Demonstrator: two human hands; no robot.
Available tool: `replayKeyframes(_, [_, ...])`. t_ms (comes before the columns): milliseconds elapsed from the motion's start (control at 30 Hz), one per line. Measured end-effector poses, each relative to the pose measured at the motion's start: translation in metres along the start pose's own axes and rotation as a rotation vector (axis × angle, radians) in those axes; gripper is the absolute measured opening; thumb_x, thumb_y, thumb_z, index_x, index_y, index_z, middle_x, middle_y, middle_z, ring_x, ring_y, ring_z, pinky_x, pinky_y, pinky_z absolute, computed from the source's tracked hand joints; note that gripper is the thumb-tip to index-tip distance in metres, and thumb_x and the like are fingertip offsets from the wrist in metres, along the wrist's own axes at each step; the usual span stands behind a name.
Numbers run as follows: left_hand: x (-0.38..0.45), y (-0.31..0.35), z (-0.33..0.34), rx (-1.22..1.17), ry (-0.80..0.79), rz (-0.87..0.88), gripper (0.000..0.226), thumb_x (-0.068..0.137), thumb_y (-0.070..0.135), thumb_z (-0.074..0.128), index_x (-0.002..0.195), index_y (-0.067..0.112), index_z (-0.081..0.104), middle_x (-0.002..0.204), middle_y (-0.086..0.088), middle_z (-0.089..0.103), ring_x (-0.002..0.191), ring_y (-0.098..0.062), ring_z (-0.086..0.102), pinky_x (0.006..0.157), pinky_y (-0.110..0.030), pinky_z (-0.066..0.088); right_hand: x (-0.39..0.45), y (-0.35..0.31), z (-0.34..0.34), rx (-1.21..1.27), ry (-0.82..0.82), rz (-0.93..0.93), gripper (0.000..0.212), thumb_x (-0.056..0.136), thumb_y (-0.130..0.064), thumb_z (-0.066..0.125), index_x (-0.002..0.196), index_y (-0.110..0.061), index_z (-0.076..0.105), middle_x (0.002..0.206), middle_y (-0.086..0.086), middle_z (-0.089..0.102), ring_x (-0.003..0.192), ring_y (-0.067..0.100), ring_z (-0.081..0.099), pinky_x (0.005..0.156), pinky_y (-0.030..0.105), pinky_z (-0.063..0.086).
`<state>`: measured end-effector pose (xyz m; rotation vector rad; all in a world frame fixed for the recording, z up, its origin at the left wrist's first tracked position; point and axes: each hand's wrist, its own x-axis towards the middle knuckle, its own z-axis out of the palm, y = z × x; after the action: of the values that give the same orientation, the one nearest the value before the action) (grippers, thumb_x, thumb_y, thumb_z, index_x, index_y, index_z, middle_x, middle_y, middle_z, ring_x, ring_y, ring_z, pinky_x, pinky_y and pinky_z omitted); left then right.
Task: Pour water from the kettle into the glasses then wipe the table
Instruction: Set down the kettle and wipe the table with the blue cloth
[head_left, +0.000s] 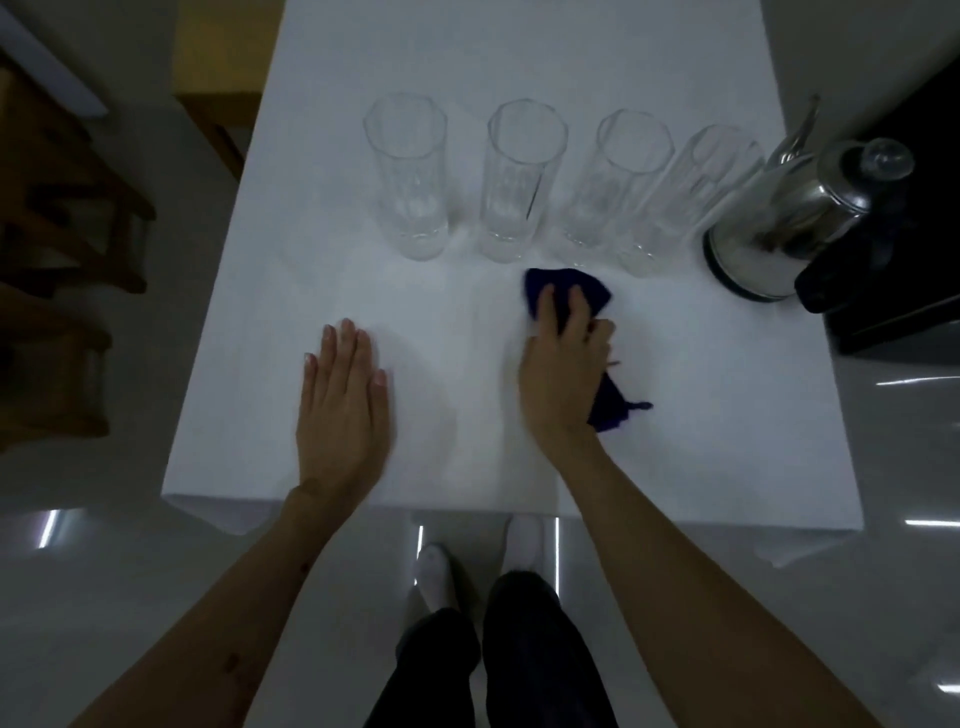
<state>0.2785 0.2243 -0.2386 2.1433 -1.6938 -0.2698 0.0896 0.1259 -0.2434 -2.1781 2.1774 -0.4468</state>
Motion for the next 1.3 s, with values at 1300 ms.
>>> replayKeyframes(1300, [-0.015,-0.079,-0.023,-0.138,0.155,-0.355,0.057,0.103,0.037,0.014,0.151,0.007,0.022,0.160,-0.004,0.019,0.149,-0.011,0.012,0.121,-0.026,0.002,-0.042,-0.029,-0.002,0.148,-0.086,-0.464,0.050,0.086,-0.014,0.044,0.131,-0.019,0.066,0.143,0.014,0.057,0.105,0.036,0.045,0.082,0.051,0.050])
